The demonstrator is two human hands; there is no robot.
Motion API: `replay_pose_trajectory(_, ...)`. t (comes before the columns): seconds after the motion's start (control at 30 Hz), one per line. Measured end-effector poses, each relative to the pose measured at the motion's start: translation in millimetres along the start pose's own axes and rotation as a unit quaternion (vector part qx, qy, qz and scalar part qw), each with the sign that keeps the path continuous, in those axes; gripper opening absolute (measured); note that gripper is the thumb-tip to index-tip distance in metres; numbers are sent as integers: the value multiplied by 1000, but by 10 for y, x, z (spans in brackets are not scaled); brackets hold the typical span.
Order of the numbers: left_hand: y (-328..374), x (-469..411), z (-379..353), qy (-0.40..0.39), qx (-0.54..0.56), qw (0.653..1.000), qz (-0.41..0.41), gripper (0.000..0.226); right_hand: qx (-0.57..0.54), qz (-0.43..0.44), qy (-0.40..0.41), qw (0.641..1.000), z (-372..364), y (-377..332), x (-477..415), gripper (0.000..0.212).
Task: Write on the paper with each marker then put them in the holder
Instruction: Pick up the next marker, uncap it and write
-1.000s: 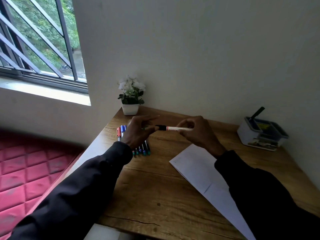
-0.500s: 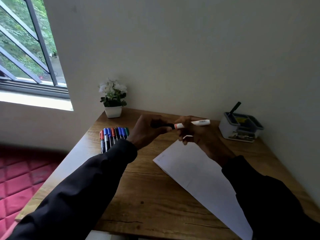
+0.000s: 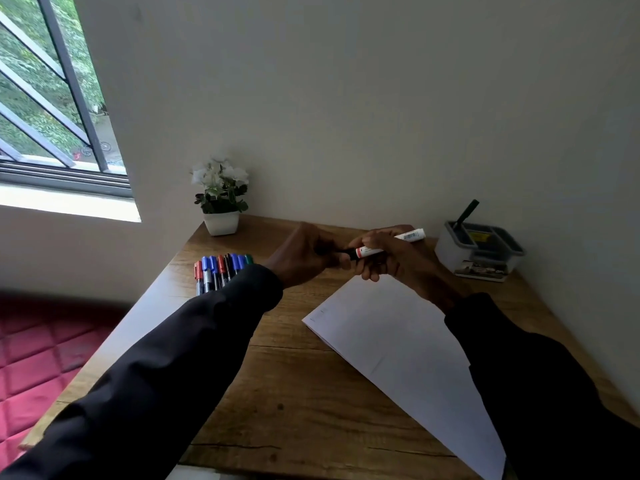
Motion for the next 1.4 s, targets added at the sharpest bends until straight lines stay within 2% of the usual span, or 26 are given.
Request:
replay_pose_trajectory(0.13, -29, -119, 2, -27, 16, 999, 35, 15, 18, 4, 6, 1000, 57, -21, -50, 28)
replay_pose_trajectory(0.5, -93, -166, 42, -70, 75, 994, 45, 13, 47, -53, -41, 997, 134, -54, -219, 27)
replay_pose_trajectory(0.7, -125, -225, 114, -84, 85, 992, 51, 11, 48, -28, -63, 996, 114, -99, -257, 27)
replay_pose_trajectory(0.83, -343, -158, 360, -45, 78, 995, 52, 19, 40, -38, -84, 995, 312, -183, -208, 42)
replay_pose_trajectory(0.9, -512, -63, 490, -23, 90, 993, 68, 12, 37, -44, -77, 995, 480, -202, -173, 54)
replay_pose_trajectory(0.93, -567, -31, 494, -25, 72, 995, 69, 9, 29, -54, -65, 996, 524, -184, -152, 56)
replay_pose_trajectory(1.03, -665, -50, 305, -8, -32, 998, 56, 11, 1, -48, -12, 999, 429, -19, -140, 35)
replay_pose_trajectory(1.13, -763, -131, 124, 24, -125, 989, 78, 7, -25, -50, 21, 998, 219, 208, -116, 27)
replay_pose_trajectory(1.23, -917, -175, 24, 28, -134, 982, 130, 11, -44, -68, 39, 996, 123, 412, -58, 24)
replay_pose_trajectory(1.4, -977, -224, -53, 40, -149, 976, 155, 15, -53, -90, 36, 994, 69, 647, 31, 26)
Point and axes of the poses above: each hand's wrist, its own x-axis away from the middle knuckle, its own z-axis out of the back of the hand, y = z × x, the point moved 1 cm from there along -x, towards the middle knuckle, and after that the axes turned 2 degrees about y, right-handed, at the moved point
